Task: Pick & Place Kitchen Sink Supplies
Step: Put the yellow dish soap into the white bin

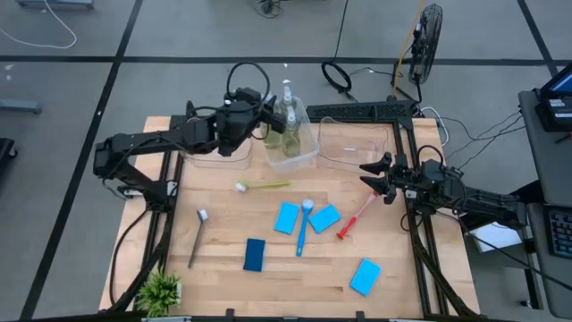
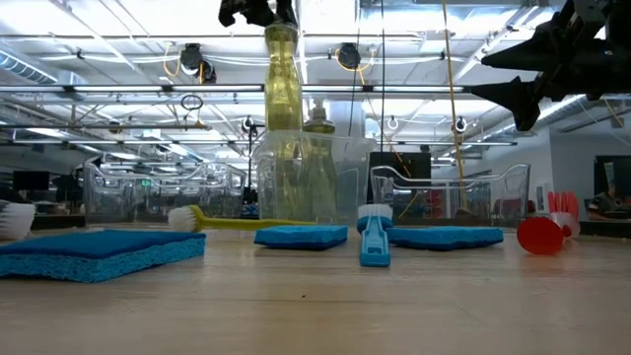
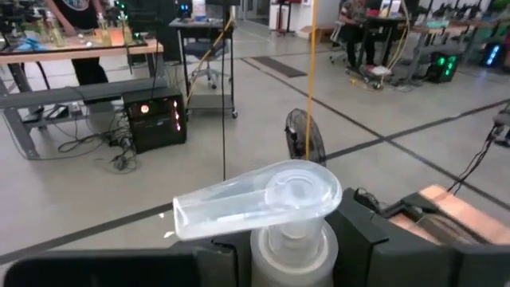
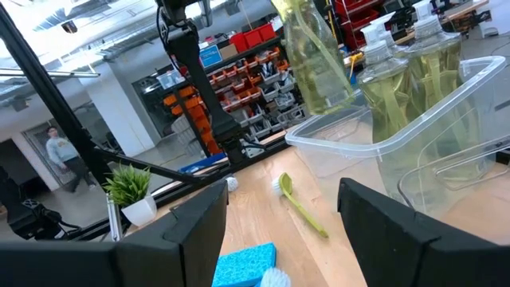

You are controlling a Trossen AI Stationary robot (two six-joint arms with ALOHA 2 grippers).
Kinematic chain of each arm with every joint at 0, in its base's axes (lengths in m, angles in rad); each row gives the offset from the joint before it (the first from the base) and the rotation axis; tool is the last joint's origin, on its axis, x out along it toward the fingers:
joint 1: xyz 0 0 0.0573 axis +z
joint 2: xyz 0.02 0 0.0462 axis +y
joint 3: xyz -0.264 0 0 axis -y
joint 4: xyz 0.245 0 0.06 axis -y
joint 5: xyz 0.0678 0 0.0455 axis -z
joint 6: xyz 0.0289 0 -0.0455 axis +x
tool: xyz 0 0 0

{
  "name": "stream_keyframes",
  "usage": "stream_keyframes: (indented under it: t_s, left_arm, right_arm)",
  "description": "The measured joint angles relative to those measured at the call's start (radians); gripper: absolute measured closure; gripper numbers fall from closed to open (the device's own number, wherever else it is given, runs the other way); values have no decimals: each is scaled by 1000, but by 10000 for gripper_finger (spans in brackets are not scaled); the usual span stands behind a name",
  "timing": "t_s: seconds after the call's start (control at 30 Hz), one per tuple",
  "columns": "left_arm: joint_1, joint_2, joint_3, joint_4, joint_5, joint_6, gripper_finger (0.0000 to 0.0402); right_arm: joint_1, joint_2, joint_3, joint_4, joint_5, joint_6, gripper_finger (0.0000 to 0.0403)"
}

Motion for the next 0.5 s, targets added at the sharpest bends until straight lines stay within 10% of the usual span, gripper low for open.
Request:
stream_keyframes:
  t_s: [0.5]
  left_arm:
    - [61,145,1,25,-7,-23,291]
  right_arm:
    - [0,0,0,4,0,1,177]
